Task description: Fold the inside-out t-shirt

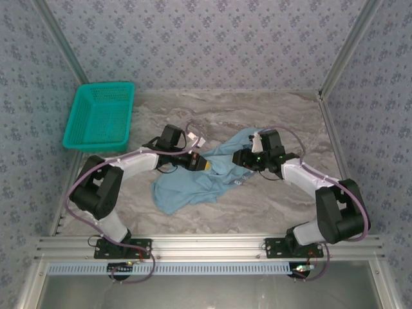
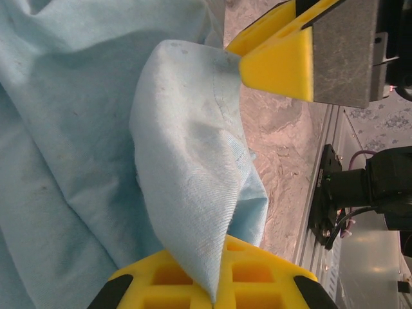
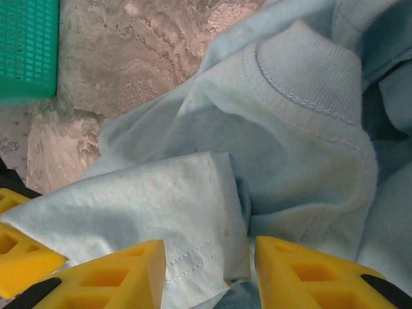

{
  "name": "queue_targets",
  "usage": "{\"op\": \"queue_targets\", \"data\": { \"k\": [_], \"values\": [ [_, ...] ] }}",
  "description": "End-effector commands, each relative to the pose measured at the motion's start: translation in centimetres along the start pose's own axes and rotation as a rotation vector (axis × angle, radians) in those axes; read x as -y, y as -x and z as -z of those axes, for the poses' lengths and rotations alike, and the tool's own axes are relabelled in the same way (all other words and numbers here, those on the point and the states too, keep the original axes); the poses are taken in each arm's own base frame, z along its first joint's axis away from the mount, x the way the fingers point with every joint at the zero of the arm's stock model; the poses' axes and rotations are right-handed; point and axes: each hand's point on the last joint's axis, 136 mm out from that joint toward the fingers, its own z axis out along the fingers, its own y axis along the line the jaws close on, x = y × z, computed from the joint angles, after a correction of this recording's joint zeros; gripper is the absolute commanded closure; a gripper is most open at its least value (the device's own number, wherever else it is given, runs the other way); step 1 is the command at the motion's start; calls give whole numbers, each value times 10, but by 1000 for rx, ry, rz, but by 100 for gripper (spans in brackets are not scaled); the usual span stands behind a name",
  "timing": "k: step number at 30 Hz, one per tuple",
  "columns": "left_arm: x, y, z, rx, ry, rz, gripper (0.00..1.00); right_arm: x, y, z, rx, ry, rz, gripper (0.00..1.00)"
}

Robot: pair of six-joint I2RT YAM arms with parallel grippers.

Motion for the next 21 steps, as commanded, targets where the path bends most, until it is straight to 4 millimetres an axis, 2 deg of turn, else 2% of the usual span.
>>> {"op": "queue_targets", "data": {
  "k": [1, 5, 6, 7, 9, 13, 15, 17, 21],
  "values": [
    [13, 9, 3, 7, -25, -41, 100, 2, 7, -2, 17, -13, 2, 61],
    [12, 8, 4, 8, -15, -43, 100, 1, 4, -6, 6, 2, -10, 76],
    [10, 9, 4, 9, -5, -44, 100, -2, 2, -6, -6, 17, -18, 86],
    [7, 8, 4, 8, 9, -43, 100, -6, 2, -3, -12, 40, -31, 93],
    [-3, 6, 3, 4, 63, -40, 100, -16, 13, 12, 11, 82, -44, 100],
    [-42, 7, 6, 27, 272, -16, 100, -51, 47, 62, 116, 271, -100, 100],
    [-56, 13, 9, 51, 352, -13, 93, -67, 57, 78, 146, 370, -117, 100],
    [-60, 19, 10, 78, 381, -19, 85, -83, 64, 87, 162, 457, -125, 100],
    [-50, 31, 13, 135, 398, -65, 65, -90, 69, 86, 179, 540, -182, 100]
  ]
}}
